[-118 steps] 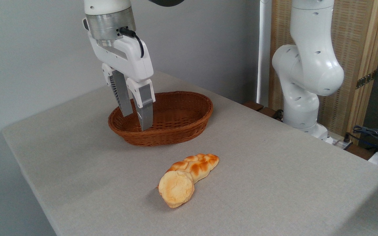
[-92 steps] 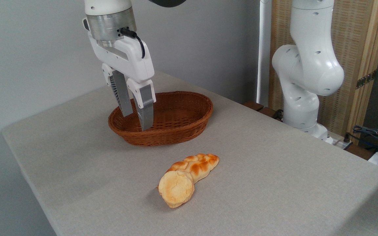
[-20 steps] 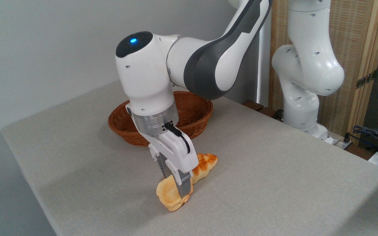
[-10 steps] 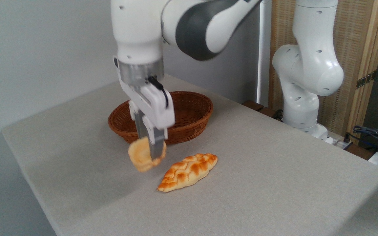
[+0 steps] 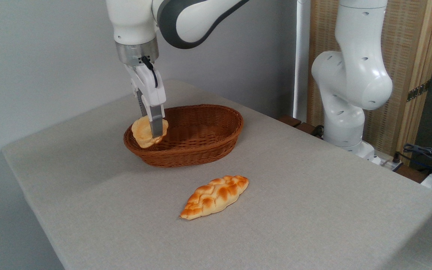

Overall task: Put bread into the basket
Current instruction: 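Lift the bun and carry it over the wicker basket, then lower the bun into the basket, then open the gripper and raise it away from the bun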

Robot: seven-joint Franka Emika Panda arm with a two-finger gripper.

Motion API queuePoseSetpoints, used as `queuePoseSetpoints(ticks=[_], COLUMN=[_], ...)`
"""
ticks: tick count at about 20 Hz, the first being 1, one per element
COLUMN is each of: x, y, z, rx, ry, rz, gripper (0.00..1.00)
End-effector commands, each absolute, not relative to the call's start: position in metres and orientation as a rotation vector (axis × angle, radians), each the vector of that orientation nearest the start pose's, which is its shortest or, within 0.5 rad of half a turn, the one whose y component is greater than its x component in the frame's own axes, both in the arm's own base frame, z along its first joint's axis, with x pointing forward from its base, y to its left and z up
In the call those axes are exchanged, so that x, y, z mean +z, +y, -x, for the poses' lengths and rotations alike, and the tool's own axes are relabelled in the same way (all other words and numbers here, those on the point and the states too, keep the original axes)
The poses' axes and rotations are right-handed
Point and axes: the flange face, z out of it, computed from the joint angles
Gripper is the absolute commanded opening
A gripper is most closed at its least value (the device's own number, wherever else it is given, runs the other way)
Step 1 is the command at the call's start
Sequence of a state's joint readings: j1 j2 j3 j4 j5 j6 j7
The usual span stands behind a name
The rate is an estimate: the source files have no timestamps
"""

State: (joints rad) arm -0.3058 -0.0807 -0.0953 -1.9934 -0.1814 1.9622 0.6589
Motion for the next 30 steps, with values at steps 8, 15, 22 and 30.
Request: queuePoseSetpoints(ticks=[8, 15, 22, 30], x=[0.471, 0.485, 0.536, 0.560], y=[-0.262, -0.256, -0.180, -0.112], z=[-0.478, -0.483, -0.513, -0.526], rx=[0.031, -0.016, -0.172, -0.073], ry=[1.622, 1.585, 1.343, 1.278], rz=[2.928, 2.947, 3.040, 2.905], gripper=[1.00, 1.00, 1.00, 1.00])
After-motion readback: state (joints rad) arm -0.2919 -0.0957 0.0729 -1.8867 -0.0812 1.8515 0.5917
